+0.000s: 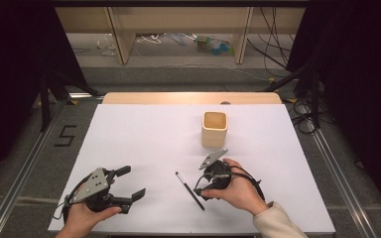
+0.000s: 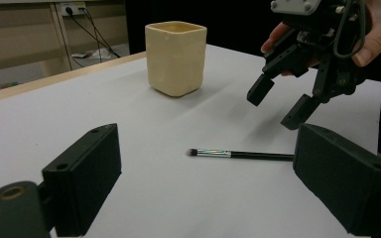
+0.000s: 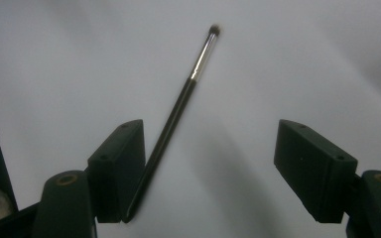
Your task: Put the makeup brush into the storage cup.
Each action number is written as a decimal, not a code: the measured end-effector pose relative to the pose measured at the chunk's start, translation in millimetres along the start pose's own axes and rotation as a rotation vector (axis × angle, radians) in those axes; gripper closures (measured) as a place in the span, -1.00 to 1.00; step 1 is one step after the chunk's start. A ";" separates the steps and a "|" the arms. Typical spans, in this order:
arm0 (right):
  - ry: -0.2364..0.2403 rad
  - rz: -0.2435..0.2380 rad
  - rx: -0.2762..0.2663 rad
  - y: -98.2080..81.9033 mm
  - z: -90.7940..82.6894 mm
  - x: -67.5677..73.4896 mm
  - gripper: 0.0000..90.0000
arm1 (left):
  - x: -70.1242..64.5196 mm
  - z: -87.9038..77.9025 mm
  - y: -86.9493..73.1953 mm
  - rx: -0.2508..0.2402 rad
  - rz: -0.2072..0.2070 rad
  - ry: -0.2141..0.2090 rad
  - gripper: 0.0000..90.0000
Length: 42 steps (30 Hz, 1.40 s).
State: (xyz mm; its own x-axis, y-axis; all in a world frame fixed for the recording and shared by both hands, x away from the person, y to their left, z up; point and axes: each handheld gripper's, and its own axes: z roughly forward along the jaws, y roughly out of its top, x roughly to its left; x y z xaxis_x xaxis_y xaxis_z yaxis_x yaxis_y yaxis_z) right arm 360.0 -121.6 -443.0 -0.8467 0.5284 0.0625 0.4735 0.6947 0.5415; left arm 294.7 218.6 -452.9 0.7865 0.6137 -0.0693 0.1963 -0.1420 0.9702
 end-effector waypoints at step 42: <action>-0.074 0.008 0.436 29.6 36.3 28.7 0.33 | -1.2 -0.2 -0.4 0.011 -0.011 0.002 -0.73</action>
State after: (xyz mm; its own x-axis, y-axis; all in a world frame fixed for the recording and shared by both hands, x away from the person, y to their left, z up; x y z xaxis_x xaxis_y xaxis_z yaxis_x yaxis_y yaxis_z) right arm 358.6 -68.2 -455.7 -0.8307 0.5568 -0.0036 0.5512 0.8232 0.1359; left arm 293.6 218.0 -453.2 0.7832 0.6167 -0.0796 0.2117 -0.1441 0.9666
